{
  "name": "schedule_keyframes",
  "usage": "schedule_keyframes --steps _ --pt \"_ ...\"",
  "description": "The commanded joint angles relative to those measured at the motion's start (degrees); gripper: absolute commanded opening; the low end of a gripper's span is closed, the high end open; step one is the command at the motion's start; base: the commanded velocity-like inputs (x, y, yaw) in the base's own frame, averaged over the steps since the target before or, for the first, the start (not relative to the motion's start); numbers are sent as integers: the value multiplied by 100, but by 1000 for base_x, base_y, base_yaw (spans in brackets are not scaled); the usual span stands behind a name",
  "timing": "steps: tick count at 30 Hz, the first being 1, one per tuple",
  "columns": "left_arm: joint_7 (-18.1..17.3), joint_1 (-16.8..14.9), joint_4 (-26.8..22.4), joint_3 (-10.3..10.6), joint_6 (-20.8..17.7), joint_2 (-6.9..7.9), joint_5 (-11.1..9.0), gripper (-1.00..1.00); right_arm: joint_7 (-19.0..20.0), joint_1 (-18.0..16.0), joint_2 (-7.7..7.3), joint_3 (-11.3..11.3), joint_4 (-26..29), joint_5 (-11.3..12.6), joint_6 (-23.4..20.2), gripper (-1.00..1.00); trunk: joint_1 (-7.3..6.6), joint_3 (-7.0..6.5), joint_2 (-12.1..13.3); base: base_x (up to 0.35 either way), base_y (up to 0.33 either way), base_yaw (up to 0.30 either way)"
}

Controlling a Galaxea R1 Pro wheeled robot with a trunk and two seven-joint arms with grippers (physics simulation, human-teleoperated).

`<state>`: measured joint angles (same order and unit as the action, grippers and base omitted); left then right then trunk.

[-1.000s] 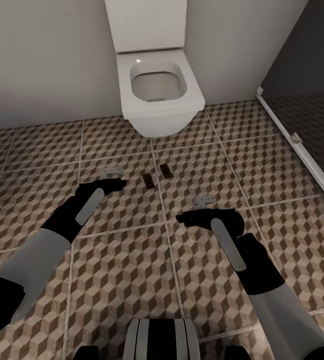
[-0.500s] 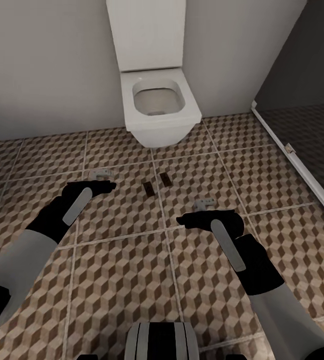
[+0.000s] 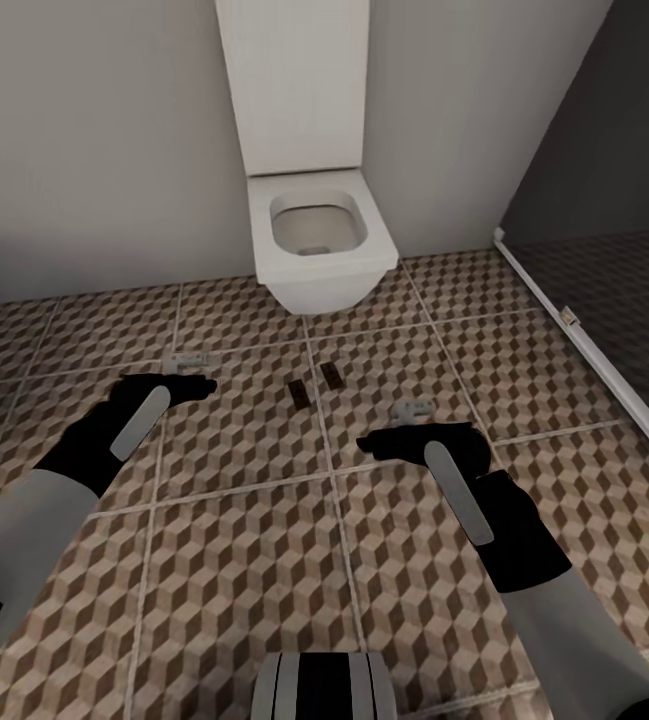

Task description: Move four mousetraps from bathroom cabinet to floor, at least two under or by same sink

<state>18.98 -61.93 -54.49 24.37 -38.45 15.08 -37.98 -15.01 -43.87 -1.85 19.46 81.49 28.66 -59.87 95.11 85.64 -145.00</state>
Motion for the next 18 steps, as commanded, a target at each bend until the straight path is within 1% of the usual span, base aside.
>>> schedule_keyframes --steps 1,3,4,7,8,10,11,14,15,17,18 --pt "56 -4 -8 24 -6 8 -63 100 -60 -4 -5 12 5 57 -13 100 -3 -19 0 0 0 0" --pt "69 101 3 26 -21 47 -68 100 -66 22 -9 13 -22 55 -13 100 -8 -63 3 0 0 0" --pt "69 101 3 26 -21 47 -68 100 -66 22 -9 13 -22 55 -13 100 -11 -85 4 0 0 0" --pt "87 335 -8 25 -51 82 -78 100 -73 123 -13 10 -107 53 -13 100 -19 -152 8 0 0 0" --pt "87 335 -8 25 -51 82 -78 100 -73 123 -13 10 -107 53 -13 100 -21 -174 9 0 0 0" --pt "94 515 -14 25 -77 95 -81 100 -76 202 -16 3 -177 53 -13 100 -26 -218 12 0 0 0" --pt "94 515 -14 25 -77 95 -81 100 -76 202 -16 3 -177 53 -13 100 -29 -240 13 0 0 0" --pt "100 789 -20 23 -106 110 -77 100 -78 299 -21 -6 -259 54 -13 100 -37 -307 17 0 0 0" --pt "100 789 -20 23 -106 110 -77 100 -78 299 -21 -6 -259 54 -13 100 -39 -329 19 0 0 0" --pt "102 979 -25 20 -117 116 -74 100 -79 373 -26 -12 -299 53 -13 100 -44 -373 21 0 0 0" --pt "105 1151 -29 18 -124 120 -69 100 -76 461 -30 -15 -336 53 -13 100 -47 -396 23 0 0 0"
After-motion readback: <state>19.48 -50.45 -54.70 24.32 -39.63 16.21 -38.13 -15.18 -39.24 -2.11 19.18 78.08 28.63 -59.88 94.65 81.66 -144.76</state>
